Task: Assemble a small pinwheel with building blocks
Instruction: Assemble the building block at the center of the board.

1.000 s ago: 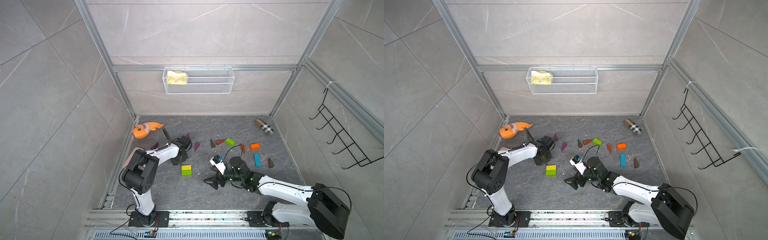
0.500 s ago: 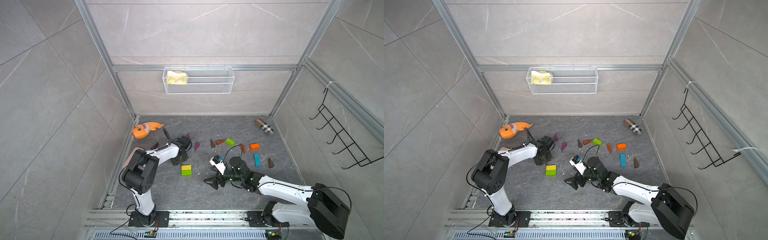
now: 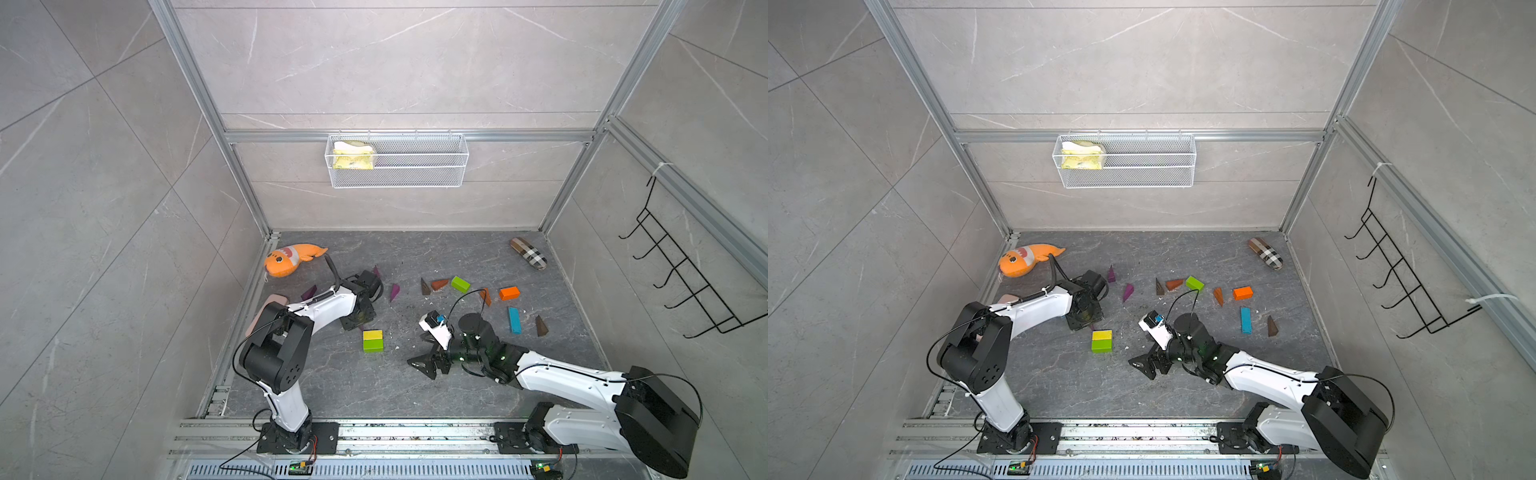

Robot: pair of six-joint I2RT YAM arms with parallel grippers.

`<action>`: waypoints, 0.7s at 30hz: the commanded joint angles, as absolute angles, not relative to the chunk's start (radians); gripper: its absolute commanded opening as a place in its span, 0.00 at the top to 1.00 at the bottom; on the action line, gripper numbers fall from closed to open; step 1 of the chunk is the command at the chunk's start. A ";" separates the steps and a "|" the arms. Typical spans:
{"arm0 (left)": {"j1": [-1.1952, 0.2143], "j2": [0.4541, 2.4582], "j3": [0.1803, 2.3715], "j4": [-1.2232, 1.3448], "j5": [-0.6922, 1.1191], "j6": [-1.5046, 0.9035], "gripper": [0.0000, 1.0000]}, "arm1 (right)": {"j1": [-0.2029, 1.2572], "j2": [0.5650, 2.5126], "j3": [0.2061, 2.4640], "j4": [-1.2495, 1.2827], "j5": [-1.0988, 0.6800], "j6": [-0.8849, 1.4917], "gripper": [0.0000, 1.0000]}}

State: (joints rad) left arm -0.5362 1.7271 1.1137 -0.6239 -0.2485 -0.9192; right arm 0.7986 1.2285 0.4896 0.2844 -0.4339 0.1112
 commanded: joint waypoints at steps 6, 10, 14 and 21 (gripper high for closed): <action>-0.526 1.493 1.132 -0.640 -0.311 -0.690 0.51 | 0.807 1.279 0.514 0.277 -0.430 0.091 0.00; -0.404 1.424 1.170 -0.601 -0.299 -0.394 0.51 | 0.807 1.324 0.579 0.269 -0.471 0.101 0.00; -0.213 1.398 1.169 -0.485 -0.090 -0.138 0.52 | 0.807 1.368 0.674 0.268 -0.495 0.117 0.00; -0.069 1.565 1.247 -0.471 0.101 0.310 0.49 | 0.811 1.532 0.860 0.278 -0.518 0.080 0.00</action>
